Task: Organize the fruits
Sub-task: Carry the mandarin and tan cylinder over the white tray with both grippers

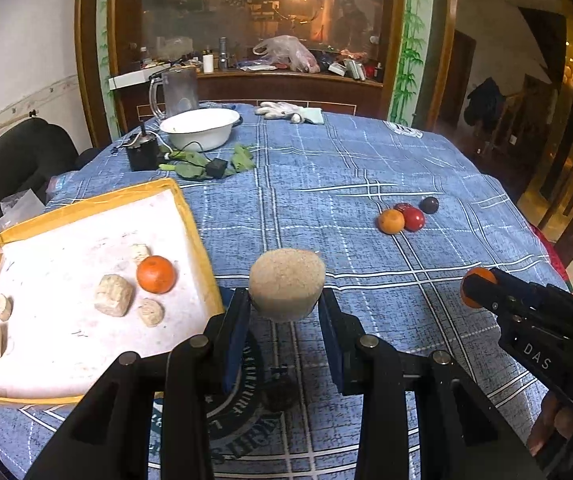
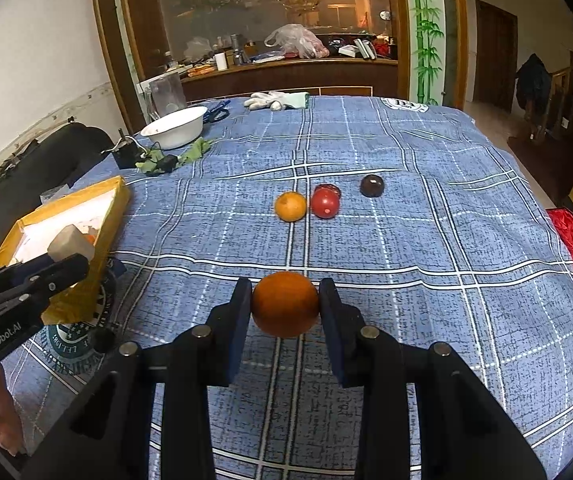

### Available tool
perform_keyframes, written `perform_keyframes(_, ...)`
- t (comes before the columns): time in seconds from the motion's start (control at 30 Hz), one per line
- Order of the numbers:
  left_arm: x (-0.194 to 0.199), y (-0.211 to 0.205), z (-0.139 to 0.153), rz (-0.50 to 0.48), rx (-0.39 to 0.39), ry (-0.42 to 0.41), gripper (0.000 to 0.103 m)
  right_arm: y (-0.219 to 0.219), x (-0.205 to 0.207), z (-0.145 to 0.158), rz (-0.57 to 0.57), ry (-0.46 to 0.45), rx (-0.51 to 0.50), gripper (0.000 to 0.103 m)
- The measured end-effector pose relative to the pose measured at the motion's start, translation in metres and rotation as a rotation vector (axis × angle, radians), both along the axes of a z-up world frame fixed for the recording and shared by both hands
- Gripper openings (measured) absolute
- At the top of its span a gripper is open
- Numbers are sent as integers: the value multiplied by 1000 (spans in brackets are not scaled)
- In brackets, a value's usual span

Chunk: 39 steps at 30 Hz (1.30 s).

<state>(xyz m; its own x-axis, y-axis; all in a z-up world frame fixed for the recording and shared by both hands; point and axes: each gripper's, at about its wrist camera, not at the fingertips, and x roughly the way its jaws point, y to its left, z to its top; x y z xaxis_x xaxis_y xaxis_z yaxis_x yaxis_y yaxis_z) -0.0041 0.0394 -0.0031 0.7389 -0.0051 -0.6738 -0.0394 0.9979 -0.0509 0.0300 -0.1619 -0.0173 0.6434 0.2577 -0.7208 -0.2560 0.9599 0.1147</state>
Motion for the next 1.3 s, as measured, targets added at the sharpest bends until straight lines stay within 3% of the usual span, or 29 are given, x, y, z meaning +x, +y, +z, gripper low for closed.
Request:
perform_keyframes(0.37, -8, 26, 9, 70, 15, -14, 34, 24, 0, 8, 56, -21, 17, 36)
perform_keyframes(1.3, -33, 163, 7, 393, 30, -6, 34, 139, 5, 25, 274, -36, 50, 36)
